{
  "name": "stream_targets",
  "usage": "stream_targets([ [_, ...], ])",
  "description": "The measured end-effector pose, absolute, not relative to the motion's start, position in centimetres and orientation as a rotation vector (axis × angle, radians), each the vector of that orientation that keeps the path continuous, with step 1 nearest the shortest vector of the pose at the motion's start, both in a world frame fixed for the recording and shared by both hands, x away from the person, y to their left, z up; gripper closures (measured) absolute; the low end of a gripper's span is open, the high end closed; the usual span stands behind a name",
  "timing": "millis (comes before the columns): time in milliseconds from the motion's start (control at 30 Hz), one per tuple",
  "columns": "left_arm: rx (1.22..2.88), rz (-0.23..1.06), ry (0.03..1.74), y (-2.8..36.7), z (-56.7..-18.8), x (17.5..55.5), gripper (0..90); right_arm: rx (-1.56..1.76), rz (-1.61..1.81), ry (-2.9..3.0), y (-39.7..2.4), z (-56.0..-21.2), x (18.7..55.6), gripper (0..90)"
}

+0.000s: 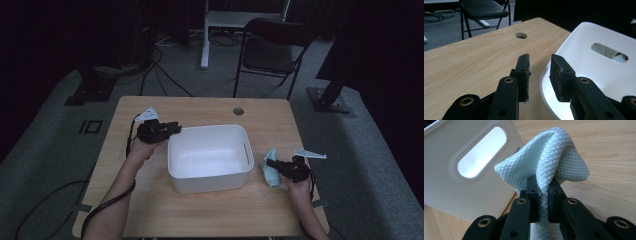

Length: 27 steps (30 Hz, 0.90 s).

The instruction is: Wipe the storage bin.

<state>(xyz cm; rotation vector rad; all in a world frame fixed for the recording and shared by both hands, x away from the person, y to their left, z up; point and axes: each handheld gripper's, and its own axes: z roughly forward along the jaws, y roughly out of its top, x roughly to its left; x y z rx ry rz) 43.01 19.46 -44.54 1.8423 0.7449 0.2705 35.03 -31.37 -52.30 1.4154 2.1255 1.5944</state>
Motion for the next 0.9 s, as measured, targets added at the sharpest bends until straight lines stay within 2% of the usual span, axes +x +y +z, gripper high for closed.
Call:
stream_targets([
  [67,1.856,0.257,0.726,19.2,-44.6,43.2,69.8,1.416,1.595,2.124,-31.5,-52.3,35.0,82.3],
  [200,1.865,0.229,0.722,18.9,-45.0,43.3,77.8,1.417,1.595,2.122,-31.6,-52.3,35.0,82.3],
  [633,1.856,0.284,0.755,19.6,-45.1,41.0,84.5,1.419,1.593,2.127,-31.4,-52.4,35.0,82.4],
  [867,1.854,0.292,0.759,19.6,-45.0,39.8,83.8,1.415,1.592,2.131,-31.2,-52.3,35.0,82.5],
  [900,1.832,0.278,0.763,19.6,-44.9,40.0,76.3,1.413,1.593,2.131,-31.1,-52.3,35.0,82.5],
])
